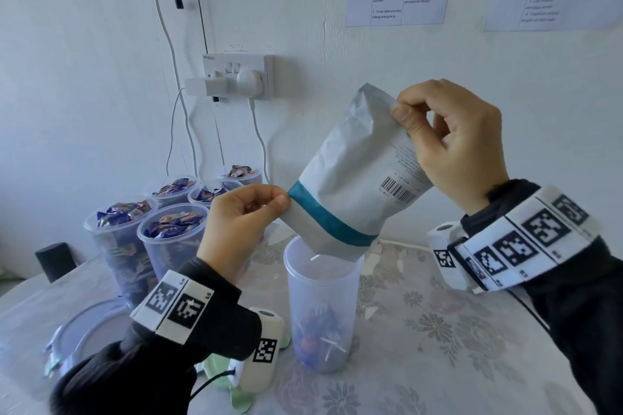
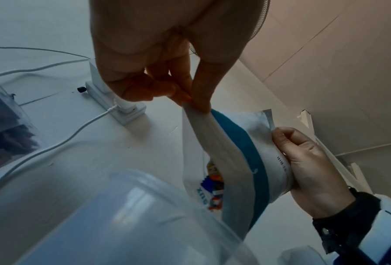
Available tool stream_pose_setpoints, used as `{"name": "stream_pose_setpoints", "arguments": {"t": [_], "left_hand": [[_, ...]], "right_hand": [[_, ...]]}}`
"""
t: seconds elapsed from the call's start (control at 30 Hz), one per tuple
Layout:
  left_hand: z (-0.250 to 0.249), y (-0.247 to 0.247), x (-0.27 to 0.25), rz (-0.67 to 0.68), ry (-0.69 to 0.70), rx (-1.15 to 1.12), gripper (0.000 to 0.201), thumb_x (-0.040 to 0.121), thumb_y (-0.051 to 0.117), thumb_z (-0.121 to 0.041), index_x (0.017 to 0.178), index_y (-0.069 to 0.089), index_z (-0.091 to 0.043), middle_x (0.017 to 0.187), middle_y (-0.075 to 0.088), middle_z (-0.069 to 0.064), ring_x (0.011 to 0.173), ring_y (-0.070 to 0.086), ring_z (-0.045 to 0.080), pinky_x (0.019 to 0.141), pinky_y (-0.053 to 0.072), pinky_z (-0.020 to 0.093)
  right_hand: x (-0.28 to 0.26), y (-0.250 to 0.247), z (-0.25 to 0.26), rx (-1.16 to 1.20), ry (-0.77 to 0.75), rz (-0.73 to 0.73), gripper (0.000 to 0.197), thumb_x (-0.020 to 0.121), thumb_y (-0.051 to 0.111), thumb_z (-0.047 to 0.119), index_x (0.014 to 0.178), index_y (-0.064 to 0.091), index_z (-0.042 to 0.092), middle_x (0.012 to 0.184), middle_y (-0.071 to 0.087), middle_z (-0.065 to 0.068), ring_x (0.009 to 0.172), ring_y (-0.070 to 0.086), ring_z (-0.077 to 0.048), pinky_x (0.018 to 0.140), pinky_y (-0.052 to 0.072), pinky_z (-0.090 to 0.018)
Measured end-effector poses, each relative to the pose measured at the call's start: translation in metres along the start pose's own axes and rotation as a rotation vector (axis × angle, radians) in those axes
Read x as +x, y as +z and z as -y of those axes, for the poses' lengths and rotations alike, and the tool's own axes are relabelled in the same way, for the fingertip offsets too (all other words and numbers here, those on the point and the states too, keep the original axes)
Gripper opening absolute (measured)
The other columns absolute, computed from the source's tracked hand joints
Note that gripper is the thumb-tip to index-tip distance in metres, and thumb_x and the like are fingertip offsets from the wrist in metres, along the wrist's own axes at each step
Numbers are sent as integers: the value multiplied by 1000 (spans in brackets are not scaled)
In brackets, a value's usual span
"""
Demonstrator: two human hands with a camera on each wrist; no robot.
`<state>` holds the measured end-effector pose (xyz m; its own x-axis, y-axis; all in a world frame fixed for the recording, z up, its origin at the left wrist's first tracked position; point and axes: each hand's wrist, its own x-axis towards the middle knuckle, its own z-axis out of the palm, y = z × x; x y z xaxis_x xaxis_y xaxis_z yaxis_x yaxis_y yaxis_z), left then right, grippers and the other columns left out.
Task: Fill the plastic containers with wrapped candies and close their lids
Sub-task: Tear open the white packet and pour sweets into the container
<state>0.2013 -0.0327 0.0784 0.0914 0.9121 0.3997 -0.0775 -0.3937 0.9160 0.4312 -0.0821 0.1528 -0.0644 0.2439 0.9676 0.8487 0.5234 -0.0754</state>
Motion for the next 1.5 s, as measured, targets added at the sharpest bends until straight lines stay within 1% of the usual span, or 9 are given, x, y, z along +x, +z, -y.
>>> {"name": "stream_pose_setpoints", "arguments": {"t": [0.1, 0.33, 0.5, 0.67, 0.83, 1.03, 1.2, 1.27, 1.5], "left_hand": [[2, 3, -3, 11, 1, -25, 26, 80, 68, -2, 65, 74, -22, 76, 67, 8, 76, 53, 24, 73, 46, 29], [2, 8, -9, 26, -1, -59, 21, 81, 66, 0, 70, 73, -18, 76, 66, 7, 76, 50, 24, 75, 43, 33], [2, 9, -8, 9, -21, -90, 13, 81, 64, 0, 76, 69, -10, 68, 66, 0, 67, 54, 15, 66, 46, 19], [7, 13, -11, 26, -15, -89, 11, 77, 71, -3, 73, 70, -13, 72, 66, 3, 70, 50, 20, 66, 42, 23], [9, 6, -10, -11, -58, -125, 6, 79, 65, -5, 78, 68, -10, 67, 67, -3, 60, 58, 5, 63, 47, 15], [4, 12, -15, 32, -30, -135, 4, 81, 62, -3, 80, 67, -4, 68, 66, 0, 59, 59, 3, 59, 46, 11], [3, 3, -15, -3, -57, -119, 12, 69, 67, -21, 78, 69, -12, 73, 67, 1, 71, 58, 13, 76, 49, 29], [1, 2, -15, -9, -48, -103, 13, 65, 68, -26, 74, 70, -16, 74, 67, 3, 75, 57, 19, 80, 48, 38], [-1, 3, -19, -41, -23, -54, 5, 70, 69, -24, 68, 73, -23, 75, 64, 6, 76, 51, 26, 89, 46, 58]], "right_hand": [[-2, 4, 3, 37, -21, -38, 15, 91, 59, 10, 78, 63, 4, 69, 56, 0, 59, 39, 9, 58, 27, -7], [-4, 7, 4, 56, -22, -21, 15, 91, 60, 11, 78, 64, 3, 69, 58, -2, 60, 39, 10, 59, 27, -6], [-1, 2, 3, 78, -17, -72, 15, 91, 60, 10, 79, 65, 1, 72, 57, 2, 61, 40, 11, 61, 28, -5], [-9, 12, 10, 68, -32, -17, 16, 91, 60, 10, 77, 65, 4, 68, 57, -1, 60, 38, 10, 60, 28, -7], [2, 4, 4, 61, -38, -76, 17, 91, 60, 12, 78, 65, 2, 69, 58, -4, 60, 37, 10, 60, 27, -7], [-1, 14, 14, 112, -43, -73, 15, 91, 60, 8, 78, 64, 1, 70, 58, -4, 63, 38, 7, 63, 30, -7], [5, 10, 8, 79, -54, -68, 16, 91, 59, 8, 78, 64, 1, 70, 58, -4, 62, 37, 7, 61, 28, -8], [6, 8, 6, 60, -56, -53, 16, 91, 59, 8, 78, 64, 1, 68, 57, -8, 58, 33, 0, 59, 28, -10], [-3, 13, 6, 37, -57, -72, 16, 92, 58, 6, 79, 63, -1, 67, 55, -9, 65, 34, -4, 62, 31, -11]]}}
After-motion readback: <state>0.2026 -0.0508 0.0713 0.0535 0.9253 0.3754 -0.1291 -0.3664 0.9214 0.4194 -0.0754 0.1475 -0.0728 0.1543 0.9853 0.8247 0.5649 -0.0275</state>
